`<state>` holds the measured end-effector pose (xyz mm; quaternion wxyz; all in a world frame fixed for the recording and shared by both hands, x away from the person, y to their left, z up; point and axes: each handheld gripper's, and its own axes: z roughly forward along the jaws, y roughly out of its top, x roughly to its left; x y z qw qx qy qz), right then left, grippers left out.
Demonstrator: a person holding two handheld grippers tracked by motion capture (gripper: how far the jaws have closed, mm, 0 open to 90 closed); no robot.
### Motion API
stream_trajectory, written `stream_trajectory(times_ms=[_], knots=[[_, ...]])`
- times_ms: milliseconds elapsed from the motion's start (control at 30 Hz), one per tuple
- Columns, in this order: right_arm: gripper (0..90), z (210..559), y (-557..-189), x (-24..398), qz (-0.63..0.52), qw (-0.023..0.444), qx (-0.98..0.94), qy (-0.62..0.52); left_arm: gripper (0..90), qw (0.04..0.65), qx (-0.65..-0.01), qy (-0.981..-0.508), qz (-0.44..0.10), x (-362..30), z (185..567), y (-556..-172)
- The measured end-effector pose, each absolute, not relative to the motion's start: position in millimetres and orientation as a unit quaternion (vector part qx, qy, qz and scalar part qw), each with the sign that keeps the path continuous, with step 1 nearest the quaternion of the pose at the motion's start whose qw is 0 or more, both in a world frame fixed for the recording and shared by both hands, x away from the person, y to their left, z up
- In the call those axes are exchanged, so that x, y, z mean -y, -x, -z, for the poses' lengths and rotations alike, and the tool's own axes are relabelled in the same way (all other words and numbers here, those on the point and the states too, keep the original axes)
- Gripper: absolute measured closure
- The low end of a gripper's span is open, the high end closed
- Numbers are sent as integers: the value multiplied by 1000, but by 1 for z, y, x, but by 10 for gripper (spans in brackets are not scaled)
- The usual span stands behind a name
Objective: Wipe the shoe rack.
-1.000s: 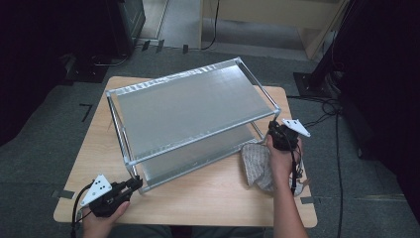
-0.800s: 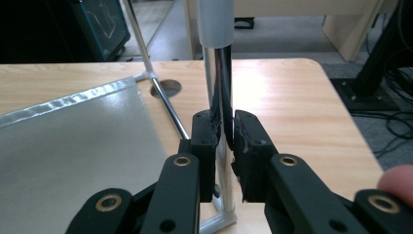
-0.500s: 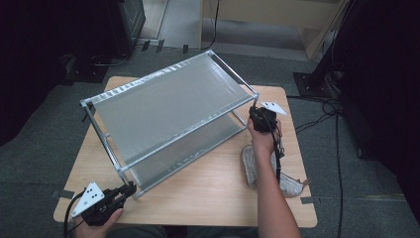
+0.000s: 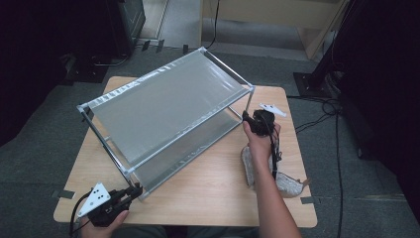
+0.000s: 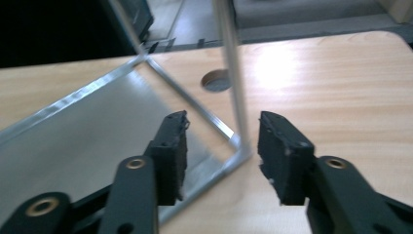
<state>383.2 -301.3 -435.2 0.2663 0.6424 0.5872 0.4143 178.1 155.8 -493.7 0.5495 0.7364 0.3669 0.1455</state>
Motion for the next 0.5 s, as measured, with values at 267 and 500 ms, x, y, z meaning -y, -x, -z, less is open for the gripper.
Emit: stream_trajectory(times_ms=[267,500], knots=[[456,431,-332,282,-429,270,-645,-572,782,555,-338,-749,-132,-134,493,-182],[440,440,-288,255,-454,277,-677,-509,774,564,-322,-751,-116,-121,494,-187]])
